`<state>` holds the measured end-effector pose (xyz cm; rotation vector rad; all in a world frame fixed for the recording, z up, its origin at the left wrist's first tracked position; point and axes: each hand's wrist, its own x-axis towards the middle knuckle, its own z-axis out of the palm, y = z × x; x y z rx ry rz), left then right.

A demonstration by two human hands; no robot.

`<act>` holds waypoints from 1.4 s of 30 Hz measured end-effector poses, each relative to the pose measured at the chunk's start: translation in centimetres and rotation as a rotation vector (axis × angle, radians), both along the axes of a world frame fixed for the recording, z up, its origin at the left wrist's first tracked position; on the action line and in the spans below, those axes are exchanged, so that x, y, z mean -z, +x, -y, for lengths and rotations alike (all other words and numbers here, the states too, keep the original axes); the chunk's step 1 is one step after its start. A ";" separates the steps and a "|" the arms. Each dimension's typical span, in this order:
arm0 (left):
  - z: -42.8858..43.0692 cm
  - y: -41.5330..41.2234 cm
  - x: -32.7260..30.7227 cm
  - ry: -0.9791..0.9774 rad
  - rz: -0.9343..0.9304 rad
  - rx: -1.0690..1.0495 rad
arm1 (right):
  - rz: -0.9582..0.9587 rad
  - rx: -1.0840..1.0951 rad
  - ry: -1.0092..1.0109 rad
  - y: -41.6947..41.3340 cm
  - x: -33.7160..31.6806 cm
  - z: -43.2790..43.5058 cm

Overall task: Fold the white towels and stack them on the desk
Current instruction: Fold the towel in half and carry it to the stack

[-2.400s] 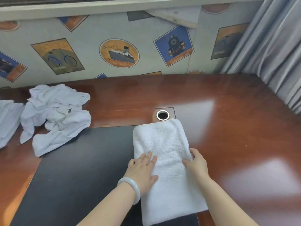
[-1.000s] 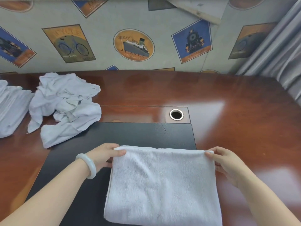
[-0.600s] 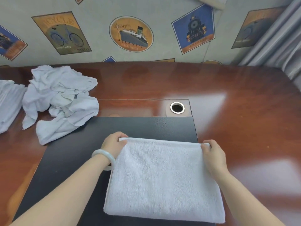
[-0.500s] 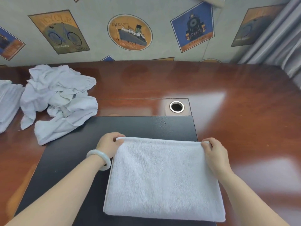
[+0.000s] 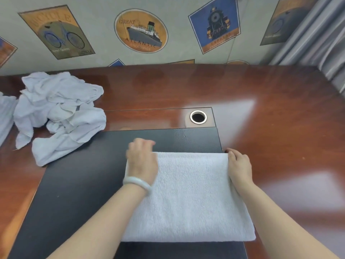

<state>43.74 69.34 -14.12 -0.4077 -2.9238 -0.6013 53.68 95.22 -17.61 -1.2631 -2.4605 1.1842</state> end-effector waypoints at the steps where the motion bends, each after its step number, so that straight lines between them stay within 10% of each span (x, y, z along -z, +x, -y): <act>1: -1.5 1.4 0.0 -0.033 -0.063 0.168 | 0.072 -0.014 0.131 0.0 -0.2 0.2; 6: -4.9 4.7 1.6 -0.410 0.162 0.388 | -0.048 -0.464 0.695 1.7 -0.5 3.1; 20: 0.3 0.6 2.2 -0.535 0.184 0.173 | 0.094 -0.585 0.482 2.7 2.1 2.0; 24: -7.0 4.8 1.5 -0.369 -0.081 0.657 | -0.007 -0.621 0.219 2.7 1.4 1.3; 27: -11.8 7.6 2.7 -0.331 0.064 0.855 | -0.227 -0.353 -0.280 4.3 -1.4 -0.3; 30: -12.5 8.1 4.6 -0.430 0.076 0.777 | -0.116 0.025 -0.209 9.9 -2.9 -1.1; 34: -12.6 8.5 4.8 -0.433 0.052 0.745 | 0.204 -0.042 -0.439 15.9 -2.3 0.9; 42: -12.7 8.8 4.5 -0.442 0.054 0.728 | 0.073 0.007 -0.138 14.2 -2.8 5.6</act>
